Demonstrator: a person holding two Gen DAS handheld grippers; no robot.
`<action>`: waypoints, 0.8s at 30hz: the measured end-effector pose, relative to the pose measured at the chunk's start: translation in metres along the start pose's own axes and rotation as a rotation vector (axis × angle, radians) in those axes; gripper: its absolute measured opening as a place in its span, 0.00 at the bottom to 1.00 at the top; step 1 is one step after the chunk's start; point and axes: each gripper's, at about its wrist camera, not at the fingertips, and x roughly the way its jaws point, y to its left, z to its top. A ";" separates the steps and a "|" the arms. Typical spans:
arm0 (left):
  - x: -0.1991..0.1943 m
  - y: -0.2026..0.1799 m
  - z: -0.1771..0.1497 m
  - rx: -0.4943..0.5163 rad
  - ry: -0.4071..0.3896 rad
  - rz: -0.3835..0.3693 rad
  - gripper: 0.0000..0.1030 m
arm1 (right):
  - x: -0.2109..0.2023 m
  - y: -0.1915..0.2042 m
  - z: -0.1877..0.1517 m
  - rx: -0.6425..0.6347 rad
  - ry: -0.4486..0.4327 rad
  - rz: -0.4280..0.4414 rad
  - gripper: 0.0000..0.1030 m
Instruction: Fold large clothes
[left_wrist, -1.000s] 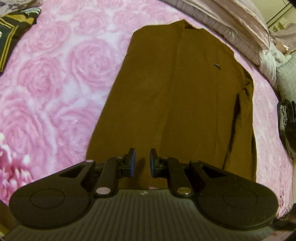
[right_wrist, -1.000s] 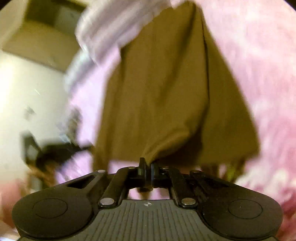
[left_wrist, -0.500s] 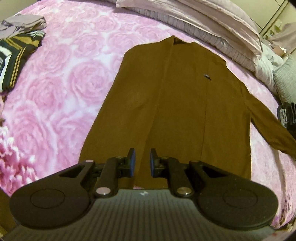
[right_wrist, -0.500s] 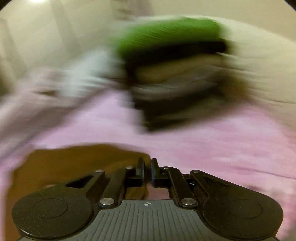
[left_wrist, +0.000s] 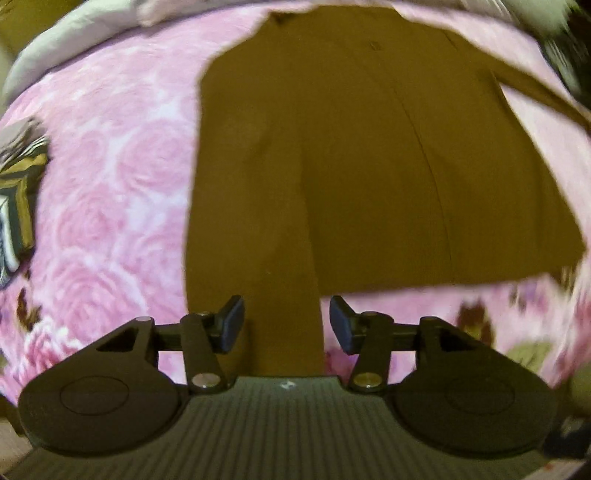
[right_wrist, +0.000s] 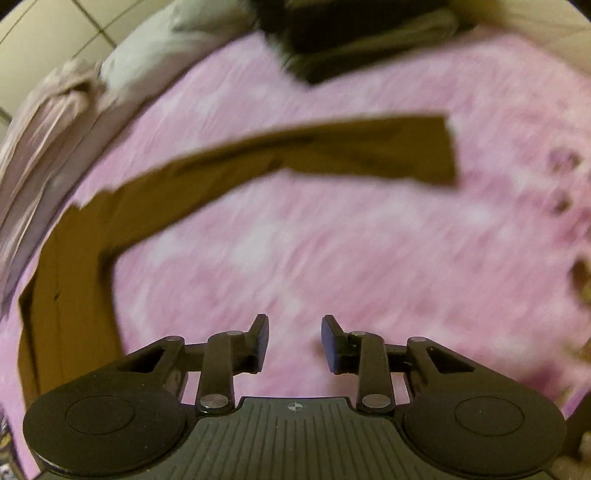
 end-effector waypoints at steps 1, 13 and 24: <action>0.006 -0.003 -0.004 0.022 0.020 -0.016 0.48 | 0.004 0.008 -0.006 -0.006 0.018 0.006 0.28; -0.036 0.134 0.057 -0.110 -0.149 -0.023 0.04 | 0.030 0.105 -0.019 -0.095 0.004 -0.024 0.28; 0.007 0.422 0.164 -0.495 -0.190 0.296 0.08 | 0.042 0.167 -0.043 -0.108 -0.016 -0.013 0.28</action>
